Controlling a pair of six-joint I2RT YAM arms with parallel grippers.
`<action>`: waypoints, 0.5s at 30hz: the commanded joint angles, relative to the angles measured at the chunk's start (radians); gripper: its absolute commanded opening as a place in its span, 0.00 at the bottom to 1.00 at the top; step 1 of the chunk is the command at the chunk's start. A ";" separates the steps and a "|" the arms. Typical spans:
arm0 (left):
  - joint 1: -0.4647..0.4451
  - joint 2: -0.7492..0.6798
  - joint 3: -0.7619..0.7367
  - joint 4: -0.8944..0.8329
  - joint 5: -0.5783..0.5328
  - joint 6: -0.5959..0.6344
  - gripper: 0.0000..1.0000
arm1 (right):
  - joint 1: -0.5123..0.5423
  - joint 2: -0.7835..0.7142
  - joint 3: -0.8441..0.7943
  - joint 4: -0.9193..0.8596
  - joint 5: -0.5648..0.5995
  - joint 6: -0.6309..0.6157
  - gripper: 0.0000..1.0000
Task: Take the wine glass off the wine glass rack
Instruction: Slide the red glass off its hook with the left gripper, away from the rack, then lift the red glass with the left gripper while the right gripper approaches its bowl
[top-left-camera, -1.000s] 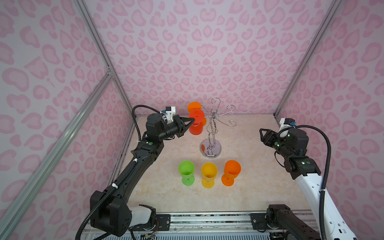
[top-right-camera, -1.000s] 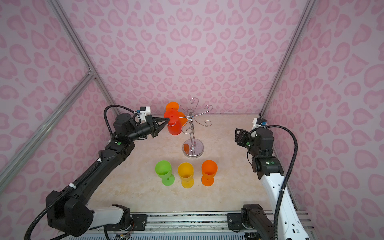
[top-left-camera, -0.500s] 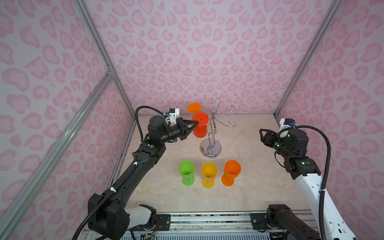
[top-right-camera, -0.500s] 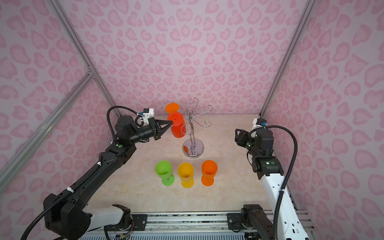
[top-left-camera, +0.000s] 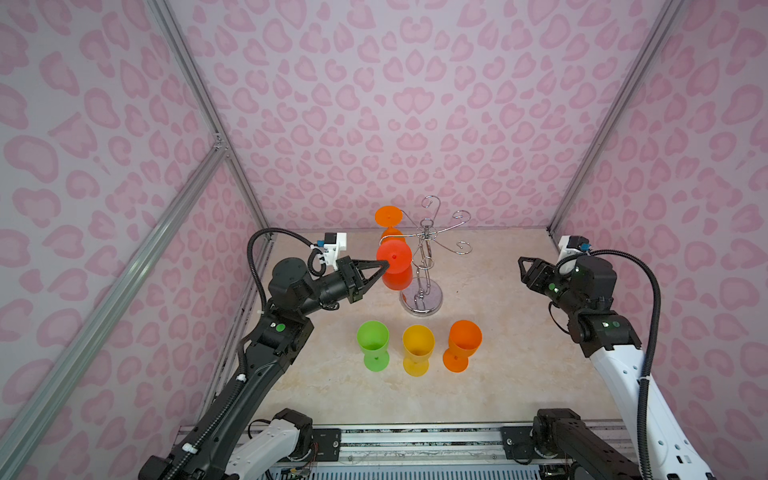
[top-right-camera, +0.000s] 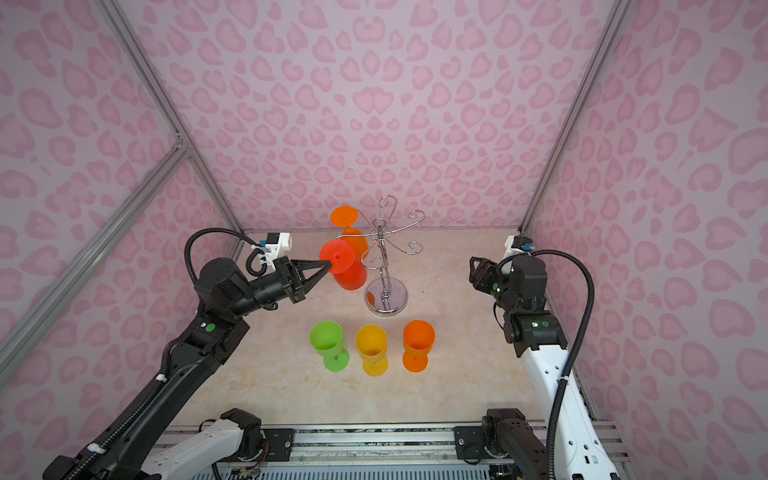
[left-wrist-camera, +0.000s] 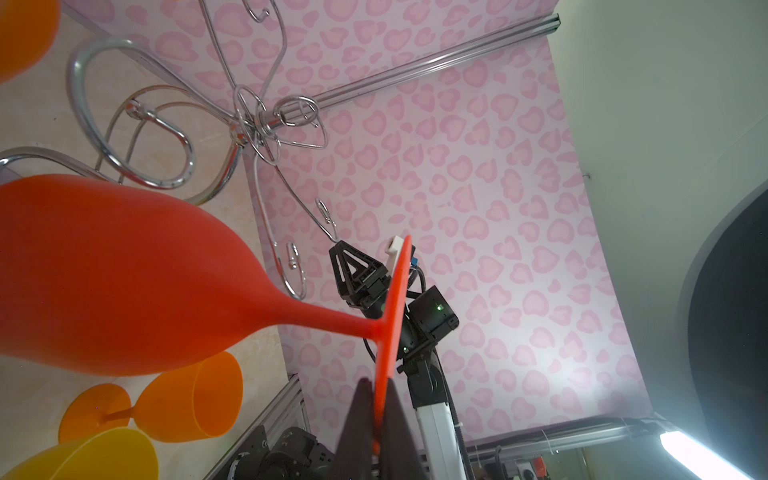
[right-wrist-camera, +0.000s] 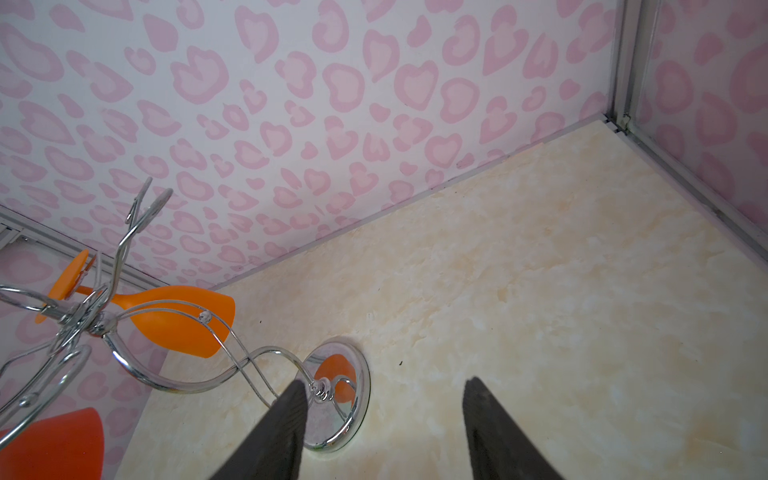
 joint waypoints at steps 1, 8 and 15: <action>0.006 -0.050 -0.001 0.003 0.076 0.005 0.03 | 0.001 0.011 0.006 0.025 -0.019 0.002 0.60; 0.021 -0.155 0.145 -0.186 0.110 0.183 0.03 | 0.000 0.013 0.015 0.041 -0.054 0.008 0.59; 0.021 -0.161 0.226 -0.048 0.112 0.233 0.03 | 0.000 -0.027 -0.025 0.230 -0.228 0.088 0.57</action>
